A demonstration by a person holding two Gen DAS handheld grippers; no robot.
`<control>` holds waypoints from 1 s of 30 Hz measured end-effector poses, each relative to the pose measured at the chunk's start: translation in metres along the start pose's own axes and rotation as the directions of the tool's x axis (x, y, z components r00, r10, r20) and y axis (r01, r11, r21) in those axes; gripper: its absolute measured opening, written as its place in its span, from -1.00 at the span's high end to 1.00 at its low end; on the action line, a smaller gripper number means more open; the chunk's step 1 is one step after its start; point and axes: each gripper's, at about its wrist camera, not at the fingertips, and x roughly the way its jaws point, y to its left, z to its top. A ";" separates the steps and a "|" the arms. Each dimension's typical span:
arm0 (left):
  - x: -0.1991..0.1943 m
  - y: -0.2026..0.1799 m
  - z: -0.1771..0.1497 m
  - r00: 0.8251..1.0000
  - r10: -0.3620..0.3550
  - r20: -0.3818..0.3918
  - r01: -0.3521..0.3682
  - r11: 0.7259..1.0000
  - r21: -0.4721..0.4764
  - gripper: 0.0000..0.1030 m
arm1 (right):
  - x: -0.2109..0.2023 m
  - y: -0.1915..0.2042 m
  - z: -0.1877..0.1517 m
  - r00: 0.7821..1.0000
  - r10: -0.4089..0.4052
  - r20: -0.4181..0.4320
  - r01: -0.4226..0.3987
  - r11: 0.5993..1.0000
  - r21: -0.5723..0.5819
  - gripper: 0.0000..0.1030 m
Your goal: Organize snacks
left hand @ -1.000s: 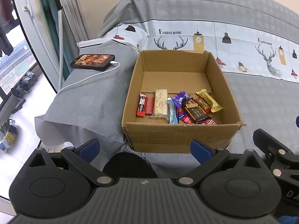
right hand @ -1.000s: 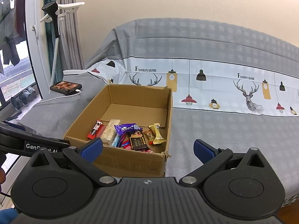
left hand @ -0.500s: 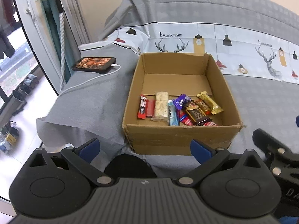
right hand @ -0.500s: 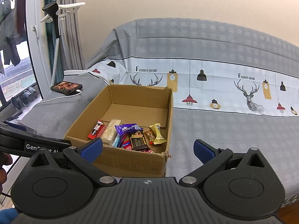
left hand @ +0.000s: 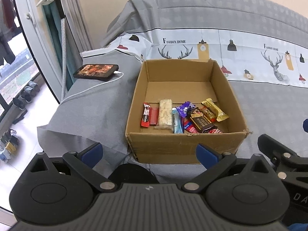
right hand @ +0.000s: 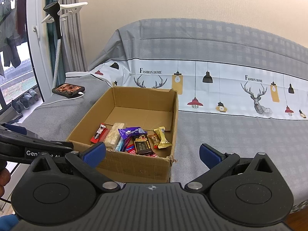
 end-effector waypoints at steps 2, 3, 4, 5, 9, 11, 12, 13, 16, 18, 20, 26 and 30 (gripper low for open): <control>-0.001 -0.001 -0.001 1.000 0.006 0.008 -0.006 1.000 0.006 -1.00 | 0.000 0.000 0.000 1.000 0.000 0.000 0.000 1.000 0.001 -0.99; 0.000 -0.001 -0.001 1.000 0.003 0.005 -0.003 1.000 0.008 -1.00 | -0.001 0.000 0.000 1.000 0.001 0.000 -0.001 1.000 0.001 -0.99; 0.000 -0.001 -0.001 1.000 0.001 0.002 -0.001 1.000 0.008 -1.00 | -0.001 0.000 0.000 1.000 0.001 0.000 -0.001 1.000 0.001 -0.99; 0.001 -0.002 -0.001 1.000 0.002 -0.001 -0.002 1.000 0.009 -1.00 | -0.001 0.000 0.000 1.000 0.000 0.000 0.000 1.000 0.000 -0.99; 0.002 -0.001 -0.001 1.000 0.003 -0.010 -0.003 1.000 0.007 -1.00 | 0.000 0.000 0.001 1.000 0.001 -0.001 -0.001 1.000 0.003 -0.99; 0.002 0.000 -0.001 1.000 -0.001 -0.014 0.001 1.000 0.006 -1.00 | 0.000 -0.001 0.001 1.000 0.001 -0.002 -0.001 1.000 0.004 -0.99; 0.002 0.000 -0.002 1.000 -0.002 -0.015 0.002 1.000 0.007 -1.00 | 0.000 -0.001 0.001 1.000 0.001 -0.002 -0.001 1.000 0.004 -0.99; 0.003 0.000 -0.002 1.000 -0.002 -0.015 0.002 1.000 0.007 -1.00 | 0.000 -0.001 0.001 1.000 0.001 -0.002 -0.001 1.000 0.004 -0.99; 0.003 0.000 -0.002 1.000 -0.005 -0.020 0.005 1.000 0.008 -1.00 | 0.000 -0.001 0.001 1.000 0.001 -0.001 -0.001 1.000 0.004 -0.99; 0.003 0.000 -0.002 1.000 -0.009 -0.025 0.009 1.000 0.006 -1.00 | 0.000 -0.002 0.001 1.000 0.002 -0.002 -0.002 1.000 0.004 -0.99; 0.004 0.000 -0.002 1.000 -0.009 -0.027 0.009 1.000 0.006 -1.00 | 0.000 -0.002 0.001 1.000 0.002 -0.002 -0.002 1.000 0.005 -0.99; 0.005 -0.001 -0.002 0.999 -0.013 -0.036 0.013 1.000 0.008 -1.00 | 0.000 -0.003 0.001 1.000 0.005 -0.001 -0.005 1.000 0.008 -0.99; 0.008 -0.004 -0.001 0.999 -0.011 -0.046 0.011 1.000 0.014 -1.00 | 0.002 -0.004 0.001 1.000 0.008 -0.002 -0.008 1.000 0.015 -0.99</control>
